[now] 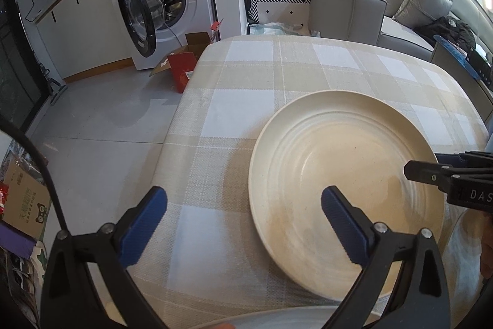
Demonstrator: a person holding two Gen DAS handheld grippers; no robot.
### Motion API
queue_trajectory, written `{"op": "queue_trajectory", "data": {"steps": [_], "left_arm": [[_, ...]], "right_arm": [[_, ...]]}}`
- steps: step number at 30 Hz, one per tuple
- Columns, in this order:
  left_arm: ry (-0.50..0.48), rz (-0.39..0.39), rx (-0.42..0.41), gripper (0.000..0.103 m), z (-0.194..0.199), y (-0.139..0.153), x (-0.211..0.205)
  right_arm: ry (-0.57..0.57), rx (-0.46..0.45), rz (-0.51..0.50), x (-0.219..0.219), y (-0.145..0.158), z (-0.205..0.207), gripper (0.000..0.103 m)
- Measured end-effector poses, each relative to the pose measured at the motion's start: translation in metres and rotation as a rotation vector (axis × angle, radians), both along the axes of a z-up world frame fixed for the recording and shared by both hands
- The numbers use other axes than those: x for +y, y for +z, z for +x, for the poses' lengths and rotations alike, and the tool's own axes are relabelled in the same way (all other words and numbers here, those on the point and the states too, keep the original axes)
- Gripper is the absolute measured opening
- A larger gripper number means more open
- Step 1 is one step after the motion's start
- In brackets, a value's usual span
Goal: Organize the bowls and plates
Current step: 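Close the left gripper on the plate rim while the right gripper clamps the opposite rim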
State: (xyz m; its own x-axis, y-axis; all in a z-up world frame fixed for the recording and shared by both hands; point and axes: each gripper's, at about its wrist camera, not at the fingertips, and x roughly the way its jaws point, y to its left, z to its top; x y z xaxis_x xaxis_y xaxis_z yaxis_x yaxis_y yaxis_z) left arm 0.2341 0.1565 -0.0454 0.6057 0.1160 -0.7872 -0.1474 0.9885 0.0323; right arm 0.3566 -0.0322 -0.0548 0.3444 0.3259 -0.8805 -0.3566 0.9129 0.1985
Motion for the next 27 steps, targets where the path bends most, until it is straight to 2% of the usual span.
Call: {"op": "queue_trajectory", "data": {"steps": [4, 7, 12, 15, 22, 24, 27], "left_arm": [[-0.026, 0.008, 0.004, 0.088, -0.0011, -0.0015, -0.0015], [-0.026, -0.004, 0.011, 0.075, -0.0016, -0.0026, 0.0008], [-0.043, -0.028, 0.03, 0.044, -0.0019, -0.0059, 0.0026], [-0.052, -0.047, 0.031, 0.033, -0.0029, -0.0066, 0.0037], [-0.055, -0.078, 0.042, 0.02, -0.0035, -0.0093, 0.0064], [-0.06, -0.082, 0.044, 0.014, -0.0037, -0.009, 0.0056], [-0.066, -0.077, 0.048, 0.01, -0.0029, -0.0084, 0.0027]], "right_arm": [[0.007, 0.0, -0.005, 0.0013, -0.0004, 0.0004, 0.046], [0.015, -0.008, -0.014, 0.0025, -0.0005, -0.0012, 0.045], [0.021, -0.013, -0.017, 0.0019, -0.0007, -0.0028, 0.043], [0.027, -0.017, -0.024, 0.0022, -0.0006, -0.0046, 0.04], [0.019, -0.01, -0.02, -0.0015, 0.0006, -0.0062, 0.03], [0.021, -0.011, -0.025, -0.0015, 0.0003, -0.0072, 0.019], [0.02, -0.017, -0.024, -0.0025, 0.0004, -0.0088, 0.017]]}}
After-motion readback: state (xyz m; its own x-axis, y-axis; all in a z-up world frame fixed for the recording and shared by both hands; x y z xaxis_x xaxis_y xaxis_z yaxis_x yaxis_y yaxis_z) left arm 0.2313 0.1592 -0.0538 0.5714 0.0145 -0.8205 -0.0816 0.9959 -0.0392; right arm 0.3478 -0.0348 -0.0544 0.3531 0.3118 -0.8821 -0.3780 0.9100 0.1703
